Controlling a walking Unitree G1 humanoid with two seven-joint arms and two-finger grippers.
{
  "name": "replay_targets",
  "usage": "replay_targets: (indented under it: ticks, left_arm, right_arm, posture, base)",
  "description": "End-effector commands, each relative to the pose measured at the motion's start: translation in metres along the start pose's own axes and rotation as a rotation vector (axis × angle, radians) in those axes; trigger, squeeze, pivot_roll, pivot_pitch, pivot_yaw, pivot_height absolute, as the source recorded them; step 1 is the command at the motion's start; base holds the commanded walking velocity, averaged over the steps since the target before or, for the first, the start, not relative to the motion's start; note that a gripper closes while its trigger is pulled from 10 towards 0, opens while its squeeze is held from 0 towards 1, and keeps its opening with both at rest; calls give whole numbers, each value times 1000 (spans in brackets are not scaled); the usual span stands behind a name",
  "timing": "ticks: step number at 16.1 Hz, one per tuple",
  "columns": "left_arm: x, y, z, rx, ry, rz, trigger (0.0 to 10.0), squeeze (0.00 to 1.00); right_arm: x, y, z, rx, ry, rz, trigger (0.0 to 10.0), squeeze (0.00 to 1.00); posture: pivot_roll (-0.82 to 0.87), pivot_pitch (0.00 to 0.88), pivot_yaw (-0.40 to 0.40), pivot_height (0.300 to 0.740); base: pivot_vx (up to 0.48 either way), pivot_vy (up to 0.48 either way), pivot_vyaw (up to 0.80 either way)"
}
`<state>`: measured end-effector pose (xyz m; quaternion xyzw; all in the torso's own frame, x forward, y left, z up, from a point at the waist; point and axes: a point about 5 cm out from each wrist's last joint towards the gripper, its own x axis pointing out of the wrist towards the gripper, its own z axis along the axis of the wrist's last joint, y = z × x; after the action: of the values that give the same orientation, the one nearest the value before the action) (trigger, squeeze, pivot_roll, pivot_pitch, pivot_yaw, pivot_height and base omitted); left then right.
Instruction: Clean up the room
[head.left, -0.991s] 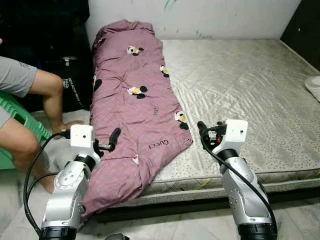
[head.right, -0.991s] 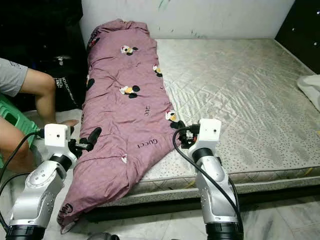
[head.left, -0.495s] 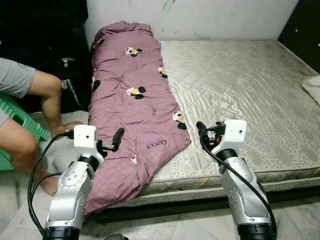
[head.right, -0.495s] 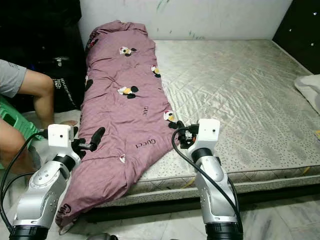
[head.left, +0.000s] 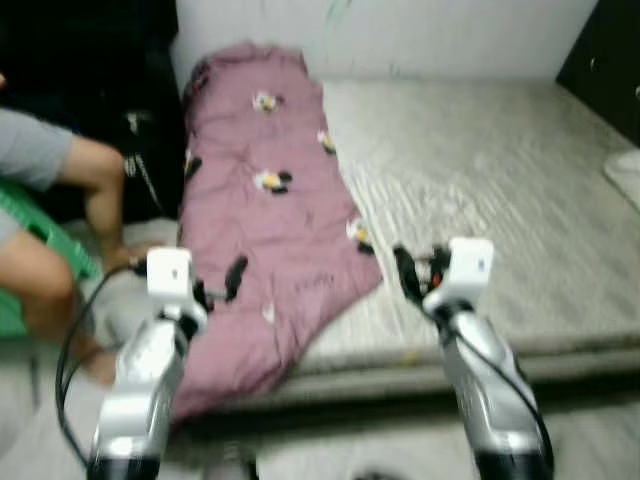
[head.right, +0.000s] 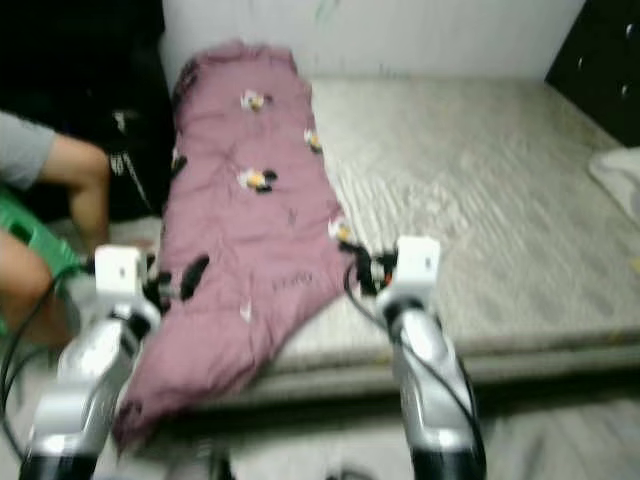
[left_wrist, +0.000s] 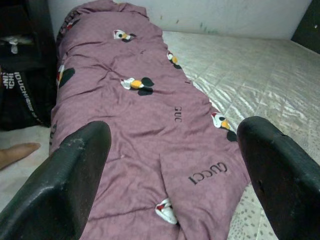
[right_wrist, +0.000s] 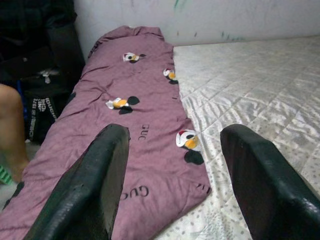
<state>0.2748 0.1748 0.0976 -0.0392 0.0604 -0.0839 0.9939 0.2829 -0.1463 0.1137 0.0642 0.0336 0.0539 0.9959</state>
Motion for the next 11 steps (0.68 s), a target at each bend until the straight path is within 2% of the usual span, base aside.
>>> replay_targets:
  ticks: [1, 11]
  left_arm:
    - [0, 1, 0, 10, 1, 11, 10000, 0]
    - [-1, 0, 2, -5, -18, -8, 10000, 0]
  right_arm:
    - [-1, 0, -1, -9, 2, 3, 10000, 0]
    - [2, -2, -1, -13, 9, 10, 10000, 0]
  posture:
    - [-32, 20, -38, 623]
    - [-28, 37, -49, 623]
  base:
    - [0, 0, 0]
    - [0, 0, 0]
